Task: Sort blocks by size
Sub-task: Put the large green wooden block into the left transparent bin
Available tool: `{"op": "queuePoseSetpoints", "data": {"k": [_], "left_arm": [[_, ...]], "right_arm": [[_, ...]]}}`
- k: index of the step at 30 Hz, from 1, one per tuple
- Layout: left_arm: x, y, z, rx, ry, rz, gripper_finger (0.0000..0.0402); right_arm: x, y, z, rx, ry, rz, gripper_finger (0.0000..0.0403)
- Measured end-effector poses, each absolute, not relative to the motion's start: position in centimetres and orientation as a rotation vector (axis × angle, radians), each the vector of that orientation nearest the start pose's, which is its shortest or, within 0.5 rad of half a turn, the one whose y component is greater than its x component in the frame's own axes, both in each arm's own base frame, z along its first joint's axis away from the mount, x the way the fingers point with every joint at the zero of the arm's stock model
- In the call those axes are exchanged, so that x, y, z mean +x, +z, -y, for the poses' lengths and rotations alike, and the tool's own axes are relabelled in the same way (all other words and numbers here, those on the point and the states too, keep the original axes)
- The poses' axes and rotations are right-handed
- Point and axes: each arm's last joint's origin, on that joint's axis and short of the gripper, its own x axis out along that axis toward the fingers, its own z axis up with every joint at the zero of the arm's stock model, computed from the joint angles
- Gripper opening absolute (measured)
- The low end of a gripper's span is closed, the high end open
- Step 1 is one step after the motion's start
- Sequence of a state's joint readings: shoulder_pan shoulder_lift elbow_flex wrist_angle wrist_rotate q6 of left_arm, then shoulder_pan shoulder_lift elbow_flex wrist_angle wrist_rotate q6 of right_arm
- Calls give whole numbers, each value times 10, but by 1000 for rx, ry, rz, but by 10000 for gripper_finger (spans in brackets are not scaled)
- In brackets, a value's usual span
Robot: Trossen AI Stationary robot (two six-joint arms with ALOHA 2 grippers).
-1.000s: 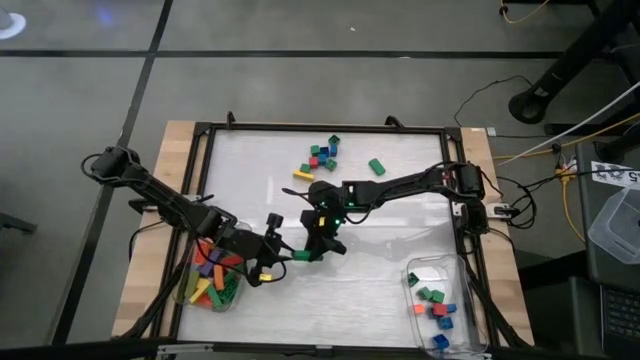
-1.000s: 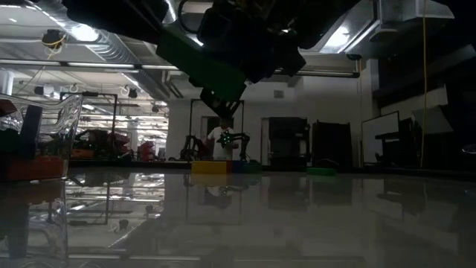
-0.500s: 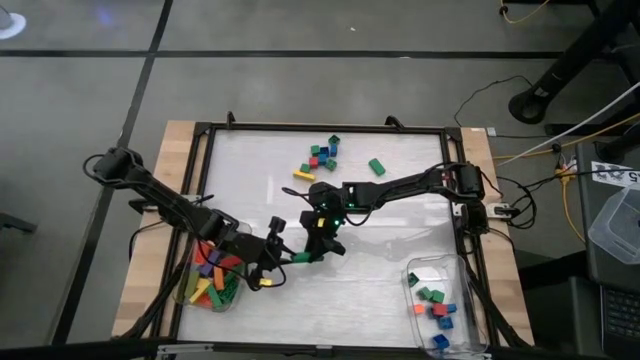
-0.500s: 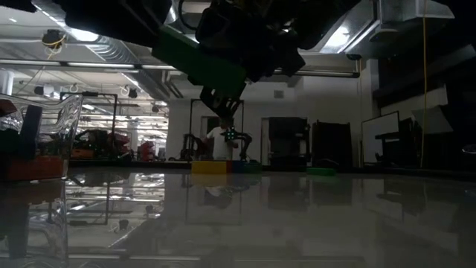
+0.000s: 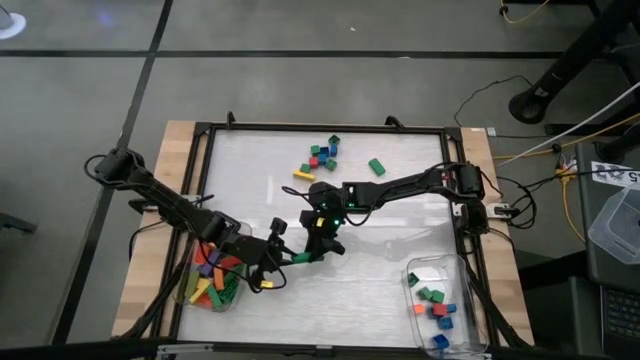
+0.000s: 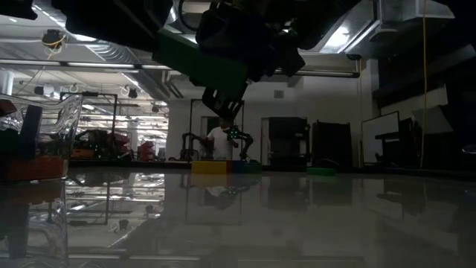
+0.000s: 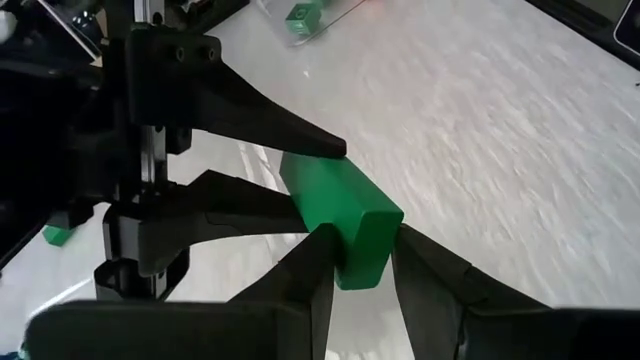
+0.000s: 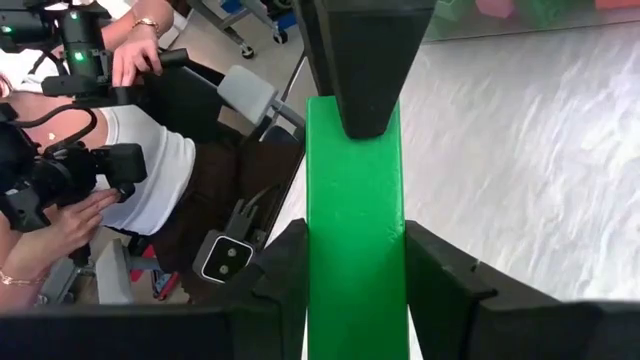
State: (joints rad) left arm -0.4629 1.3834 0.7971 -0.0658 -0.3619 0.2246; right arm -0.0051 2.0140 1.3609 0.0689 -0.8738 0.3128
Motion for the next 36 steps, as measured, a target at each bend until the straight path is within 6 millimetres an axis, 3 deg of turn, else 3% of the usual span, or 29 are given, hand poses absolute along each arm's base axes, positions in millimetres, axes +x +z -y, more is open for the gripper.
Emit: {"op": "queuePoseSetpoints", "data": {"k": [12, 20, 24, 26, 31, 36], "left_arm": [[250, 217, 127, 505, -88, -605, 86], [252, 218, 123, 493, -70, -602, 86], [253, 219, 122, 485, -68, -597, 62], [254, 219, 122, 509, -77, -596, 42], [252, 219, 122, 496, -87, -604, 41], [238, 233, 117, 415, -105, -616, 41]], "right_arm": [[437, 194, -19, 765, 652, -767, 130], [441, 199, -19, 752, 648, -709, 131], [441, 198, -19, 753, 648, -712, 133], [441, 198, -19, 752, 645, -712, 140], [444, 202, -20, 675, 583, -643, 178], [446, 205, -12, 649, 557, -593, 223]]}}
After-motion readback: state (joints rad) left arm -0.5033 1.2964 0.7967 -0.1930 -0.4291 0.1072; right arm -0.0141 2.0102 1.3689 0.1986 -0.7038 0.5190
